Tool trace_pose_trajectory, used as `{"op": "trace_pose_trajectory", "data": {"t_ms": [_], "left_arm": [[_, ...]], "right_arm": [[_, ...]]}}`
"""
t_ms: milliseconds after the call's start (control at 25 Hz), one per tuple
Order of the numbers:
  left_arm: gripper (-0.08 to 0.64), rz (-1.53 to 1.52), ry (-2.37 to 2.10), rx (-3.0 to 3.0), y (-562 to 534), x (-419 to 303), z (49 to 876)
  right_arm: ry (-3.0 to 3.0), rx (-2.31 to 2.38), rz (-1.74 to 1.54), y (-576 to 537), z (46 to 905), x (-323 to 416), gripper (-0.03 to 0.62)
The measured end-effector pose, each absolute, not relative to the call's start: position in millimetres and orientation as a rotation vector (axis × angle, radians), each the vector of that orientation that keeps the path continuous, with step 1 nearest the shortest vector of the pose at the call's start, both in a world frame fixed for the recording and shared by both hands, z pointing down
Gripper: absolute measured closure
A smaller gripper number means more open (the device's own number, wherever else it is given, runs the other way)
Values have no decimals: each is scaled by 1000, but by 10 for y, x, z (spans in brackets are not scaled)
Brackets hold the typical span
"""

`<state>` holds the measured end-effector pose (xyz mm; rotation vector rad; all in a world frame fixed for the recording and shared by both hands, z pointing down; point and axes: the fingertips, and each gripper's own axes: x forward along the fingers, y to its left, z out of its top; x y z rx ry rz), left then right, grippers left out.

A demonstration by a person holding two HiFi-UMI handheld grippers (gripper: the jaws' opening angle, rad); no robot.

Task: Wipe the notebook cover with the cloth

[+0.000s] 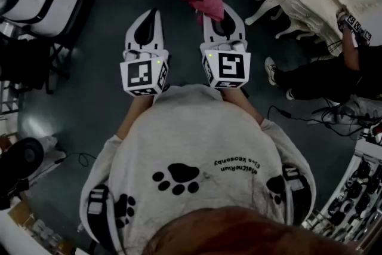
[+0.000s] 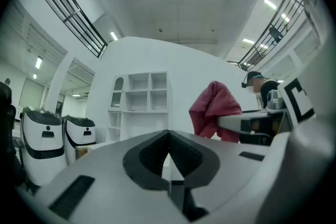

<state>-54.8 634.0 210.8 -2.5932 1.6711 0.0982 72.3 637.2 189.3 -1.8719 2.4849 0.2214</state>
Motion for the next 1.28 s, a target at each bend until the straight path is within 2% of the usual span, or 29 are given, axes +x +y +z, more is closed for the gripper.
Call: {"op": "trace_pose_trajectory", "data": {"t_ms": [680,1280], "left_arm": [[549,124,1659,-2589,6167,-243,2025],[549,101,1715,-2561,5430,-346,2164]], "right_arm": [[2486,-1804,206,6185,1802,889,517],[2534,-1786,168,5472,2007,915,517]]}}
